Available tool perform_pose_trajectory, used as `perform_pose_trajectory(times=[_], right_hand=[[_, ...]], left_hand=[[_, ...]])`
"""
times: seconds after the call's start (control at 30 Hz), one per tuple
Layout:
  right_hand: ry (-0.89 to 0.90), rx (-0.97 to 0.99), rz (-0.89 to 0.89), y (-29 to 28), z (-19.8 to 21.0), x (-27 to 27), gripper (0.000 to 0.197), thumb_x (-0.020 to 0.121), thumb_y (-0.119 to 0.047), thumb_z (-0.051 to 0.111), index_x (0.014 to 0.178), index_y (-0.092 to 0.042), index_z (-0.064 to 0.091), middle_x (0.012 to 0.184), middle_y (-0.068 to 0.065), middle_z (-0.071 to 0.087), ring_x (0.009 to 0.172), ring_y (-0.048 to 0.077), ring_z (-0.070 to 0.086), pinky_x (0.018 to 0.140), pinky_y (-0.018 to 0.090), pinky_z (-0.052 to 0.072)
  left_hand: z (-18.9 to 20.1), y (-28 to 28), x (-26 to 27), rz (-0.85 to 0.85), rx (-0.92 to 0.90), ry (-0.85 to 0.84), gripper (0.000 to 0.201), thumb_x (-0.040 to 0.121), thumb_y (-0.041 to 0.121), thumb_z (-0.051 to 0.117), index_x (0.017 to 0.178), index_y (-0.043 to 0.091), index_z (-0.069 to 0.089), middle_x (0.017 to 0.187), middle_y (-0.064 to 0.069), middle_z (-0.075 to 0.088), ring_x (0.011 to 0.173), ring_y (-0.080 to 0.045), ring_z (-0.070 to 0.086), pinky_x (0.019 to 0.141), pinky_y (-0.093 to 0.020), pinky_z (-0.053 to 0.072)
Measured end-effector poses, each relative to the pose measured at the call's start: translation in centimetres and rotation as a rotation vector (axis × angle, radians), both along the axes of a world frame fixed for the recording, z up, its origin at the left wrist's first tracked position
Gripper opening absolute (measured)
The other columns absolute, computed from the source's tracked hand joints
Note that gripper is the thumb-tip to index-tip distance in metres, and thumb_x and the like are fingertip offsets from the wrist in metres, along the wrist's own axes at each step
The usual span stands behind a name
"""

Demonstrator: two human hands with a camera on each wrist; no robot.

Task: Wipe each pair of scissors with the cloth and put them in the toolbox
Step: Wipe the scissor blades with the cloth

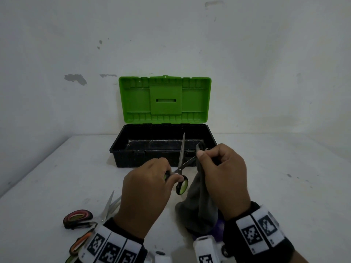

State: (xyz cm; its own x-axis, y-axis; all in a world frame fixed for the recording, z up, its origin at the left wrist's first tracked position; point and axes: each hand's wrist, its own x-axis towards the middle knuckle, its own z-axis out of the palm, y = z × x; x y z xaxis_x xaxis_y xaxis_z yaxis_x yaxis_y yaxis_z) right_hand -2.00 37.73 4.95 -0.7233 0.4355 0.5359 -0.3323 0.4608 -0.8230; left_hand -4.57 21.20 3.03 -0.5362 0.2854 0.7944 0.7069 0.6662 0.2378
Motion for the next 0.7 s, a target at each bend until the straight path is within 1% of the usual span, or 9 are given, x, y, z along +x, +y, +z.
perform_pose_trajectory(times=[0.1, 0.17, 0.23, 0.33, 0.4, 0.43, 0.53, 0.6, 0.7], right_hand=[[-0.005, 0.065, 0.041, -0.8, -0.2, 0.6, 0.019, 0.088, -0.015, 0.072, 0.07, -0.013, 0.066, 0.062, -0.006, 0.065, 0.064, 0.007, 0.061, 0.055, 0.008, 0.043], [0.003, 0.009, 0.007, -0.1, -0.3, 0.0, 0.021, 0.087, -0.015, 0.073, 0.068, -0.012, 0.066, 0.061, -0.005, 0.065, 0.061, 0.007, 0.06, 0.055, 0.009, 0.043], [0.004, -0.047, -0.032, 1.0, -0.3, -0.8, 0.023, 0.086, -0.018, 0.074, 0.065, -0.014, 0.065, 0.062, -0.003, 0.066, 0.059, 0.007, 0.06, 0.058, 0.017, 0.046], [-0.025, -0.064, -0.049, 2.1, -0.5, -1.8, 0.023, 0.086, -0.021, 0.074, 0.065, -0.016, 0.066, 0.063, -0.002, 0.067, 0.062, 0.013, 0.063, 0.06, 0.028, 0.05], [-0.014, -0.116, -0.069, 2.9, -0.6, -2.1, 0.022, 0.086, -0.021, 0.075, 0.065, -0.016, 0.067, 0.063, -0.001, 0.068, 0.062, 0.015, 0.064, 0.061, 0.031, 0.052], [-0.003, -0.161, -0.068, 3.4, -0.4, -2.1, 0.021, 0.085, -0.021, 0.075, 0.067, -0.016, 0.068, 0.064, 0.0, 0.07, 0.062, 0.015, 0.065, 0.062, 0.032, 0.052], [0.011, -0.239, 0.033, 4.1, 0.2, -1.0, 0.012, 0.085, -0.018, 0.076, 0.076, -0.013, 0.071, 0.07, 0.002, 0.074, 0.066, 0.013, 0.069, 0.064, 0.029, 0.054], [0.02, -0.167, 0.147, 3.7, 0.5, 0.2, 0.008, 0.083, -0.013, 0.078, 0.079, -0.014, 0.072, 0.073, 0.003, 0.075, 0.069, 0.018, 0.071, 0.066, 0.031, 0.056], [0.064, 0.01, 0.261, 2.3, 0.6, 1.6, 0.014, 0.079, -0.01, 0.081, 0.078, -0.021, 0.073, 0.074, -0.002, 0.074, 0.071, 0.021, 0.07, 0.067, 0.032, 0.057]], left_hand=[[0.2, -0.3, 0.1, 0.0, -0.022, 0.008, 0.035, 0.071, 0.042, 0.074, 0.062, 0.012, 0.056, 0.052, 0.004, 0.048, 0.044, -0.006, 0.037, 0.04, -0.02, 0.042], [0.4, -0.2, 0.2, -0.01, -0.042, 0.009, 0.037, 0.073, 0.042, 0.074, 0.062, 0.012, 0.056, 0.052, 0.004, 0.047, 0.044, -0.005, 0.035, 0.04, -0.021, 0.041], [0.5, 0.0, 0.4, -0.024, -0.053, -0.012, 0.036, 0.073, 0.041, 0.075, 0.061, 0.013, 0.055, 0.051, 0.004, 0.047, 0.044, -0.005, 0.035, 0.04, -0.02, 0.041], [1.0, -0.1, 0.4, -0.032, -0.039, -0.11, 0.036, 0.067, 0.04, 0.079, 0.062, 0.015, 0.055, 0.052, 0.007, 0.048, 0.044, -0.004, 0.038, 0.042, -0.016, 0.039], [1.4, -0.2, 0.5, -0.022, 0.033, -0.218, 0.035, 0.065, 0.041, 0.084, 0.063, 0.019, 0.056, 0.054, 0.012, 0.048, 0.045, -0.002, 0.04, 0.044, -0.011, 0.035], [1.6, -0.2, 0.6, -0.005, 0.101, -0.281, 0.035, 0.063, 0.042, 0.085, 0.064, 0.021, 0.057, 0.052, 0.013, 0.048, 0.044, -0.003, 0.041, 0.043, -0.013, 0.035], [2.1, -0.3, 0.7, 0.012, 0.297, -0.467, 0.036, 0.059, 0.043, 0.088, 0.063, 0.023, 0.058, 0.045, 0.012, 0.043, 0.045, -0.002, 0.043, 0.044, -0.013, 0.037], [2.3, -0.5, 0.6, -0.037, 0.382, -0.551, 0.036, 0.058, 0.043, 0.088, 0.063, 0.02, 0.061, 0.043, 0.014, 0.042, 0.042, -0.003, 0.039, 0.041, -0.014, 0.035], [2.5, -0.3, 0.8, -0.167, 0.479, -0.662, 0.037, 0.06, 0.04, 0.087, 0.065, 0.014, 0.063, 0.046, 0.011, 0.042, 0.04, -0.002, 0.033, 0.039, -0.013, 0.031]])
